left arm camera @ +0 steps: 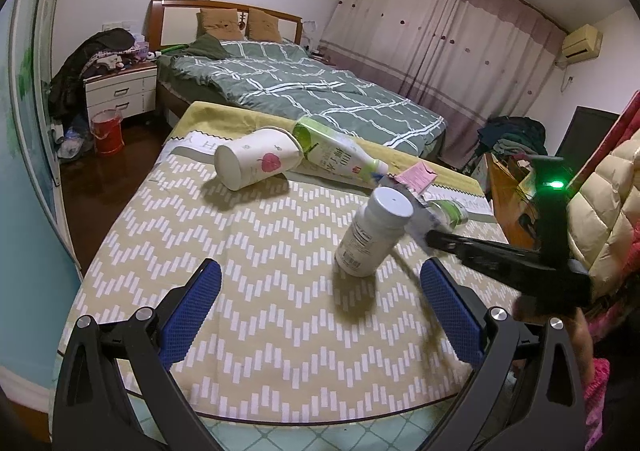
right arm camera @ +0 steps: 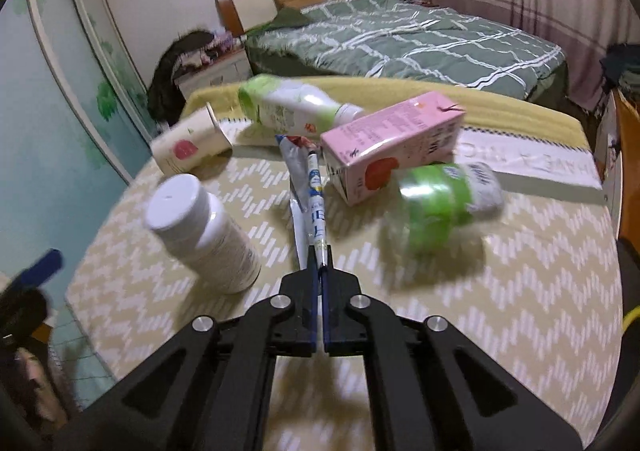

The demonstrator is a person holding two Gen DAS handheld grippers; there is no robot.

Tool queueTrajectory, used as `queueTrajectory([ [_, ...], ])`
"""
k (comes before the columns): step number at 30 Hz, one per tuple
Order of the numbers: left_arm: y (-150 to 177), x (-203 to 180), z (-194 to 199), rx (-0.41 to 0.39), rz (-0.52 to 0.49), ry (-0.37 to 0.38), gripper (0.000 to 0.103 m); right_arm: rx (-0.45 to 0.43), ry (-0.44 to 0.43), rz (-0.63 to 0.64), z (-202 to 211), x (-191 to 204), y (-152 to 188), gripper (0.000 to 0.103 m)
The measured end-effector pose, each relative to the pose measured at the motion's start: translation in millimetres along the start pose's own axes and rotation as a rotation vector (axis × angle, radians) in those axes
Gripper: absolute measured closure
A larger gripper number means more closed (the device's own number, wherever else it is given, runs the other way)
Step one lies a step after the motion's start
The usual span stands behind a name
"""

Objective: Collect trash
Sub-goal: 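Carry the tube into the bin and open the right tool while the left tool grasps the white pill bottle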

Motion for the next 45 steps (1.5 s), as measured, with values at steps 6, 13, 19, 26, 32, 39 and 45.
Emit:
queueTrajectory([
  [6,2.3,-15.6,-5.6,0.015,-0.036,0.016,0.005,-0.094,-0.044,-0.071,54.7,-17.6,19.4,0.102],
  [13,4.6,-39.0,-14.1,0.040,-0.084,0.036,0.005,-0.203,-0.004,-0.155,114.9,-57.8,42.6,0.102],
  [19,4.6,-55.6,-21.6,0.056,-0.115,0.044,0.005,-0.264,0.178,-0.289,157.3,-132.7,75.3,0.102],
  [26,-0.9,-64.4,-46.7,0.091,-0.134,0.041,0.005,-0.265,0.414,-0.516,181.1,-234.5,123.6,0.102],
  [32,-13.0,-73.0,-76.0,0.120,-0.168,0.030,0.005,-0.249,0.541,-0.605,181.9,-274.3,146.9,0.096],
  [39,-17.8,-79.9,-112.9,0.187,-0.190,0.032,0.005,-0.257,0.563,-0.616,183.7,-277.8,154.6,0.086],
  [45,-15.8,-74.0,-135.2,0.228,-0.180,0.016,0.005,-0.262,0.559,-0.609,182.1,-272.8,151.9,0.081],
])
Point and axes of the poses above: each gripper's, at about its wrist camera, not at the fingertips, and z roughly against the way its jaws point, x to its left, y to its underside, the point moved 4 cm from there along -z, roughly the way its jaws point, and after that the axes turned 4 degrees about -z, right-handed, at the moved point
